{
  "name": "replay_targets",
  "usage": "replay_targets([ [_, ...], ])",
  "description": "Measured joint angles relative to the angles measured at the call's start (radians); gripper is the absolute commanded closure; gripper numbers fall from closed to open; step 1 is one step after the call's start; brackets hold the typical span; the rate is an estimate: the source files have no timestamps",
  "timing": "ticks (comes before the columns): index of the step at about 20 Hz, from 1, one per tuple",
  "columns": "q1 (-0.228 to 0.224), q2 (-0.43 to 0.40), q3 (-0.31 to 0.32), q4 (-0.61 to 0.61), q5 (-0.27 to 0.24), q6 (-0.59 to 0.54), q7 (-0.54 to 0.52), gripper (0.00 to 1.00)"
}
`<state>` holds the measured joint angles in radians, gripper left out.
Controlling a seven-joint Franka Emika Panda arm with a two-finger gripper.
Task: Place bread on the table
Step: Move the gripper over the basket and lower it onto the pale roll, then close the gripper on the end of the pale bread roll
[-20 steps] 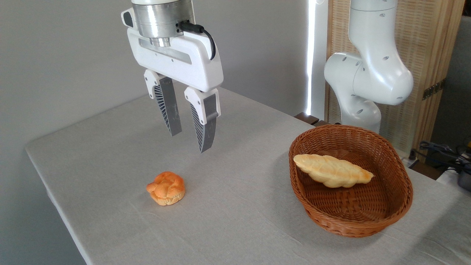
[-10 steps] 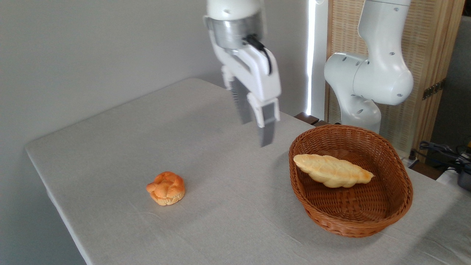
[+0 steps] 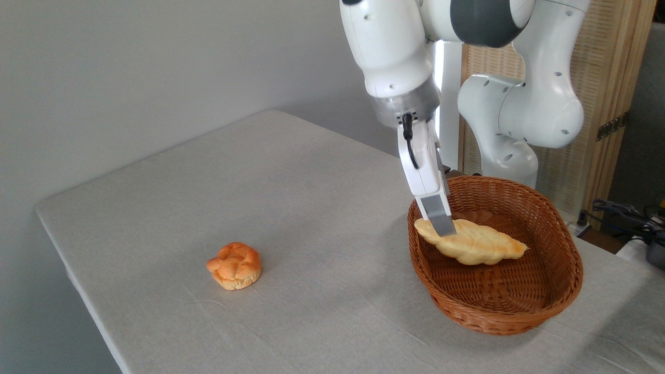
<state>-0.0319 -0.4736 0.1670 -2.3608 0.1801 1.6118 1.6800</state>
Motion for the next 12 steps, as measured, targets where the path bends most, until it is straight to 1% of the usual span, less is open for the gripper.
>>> replay_targets([
  [3,0.0,0.0,0.0,-0.047,0.016,0.031,0.015,0.06],
  [8,-0.004,0.0,0.0,-0.108,0.016,0.092,0.018,0.06],
  [11,-0.006,0.0,0.0,-0.123,0.016,0.113,0.02,0.11],
  [12,-0.007,0.0,0.0,-0.128,0.016,0.12,0.021,0.17],
])
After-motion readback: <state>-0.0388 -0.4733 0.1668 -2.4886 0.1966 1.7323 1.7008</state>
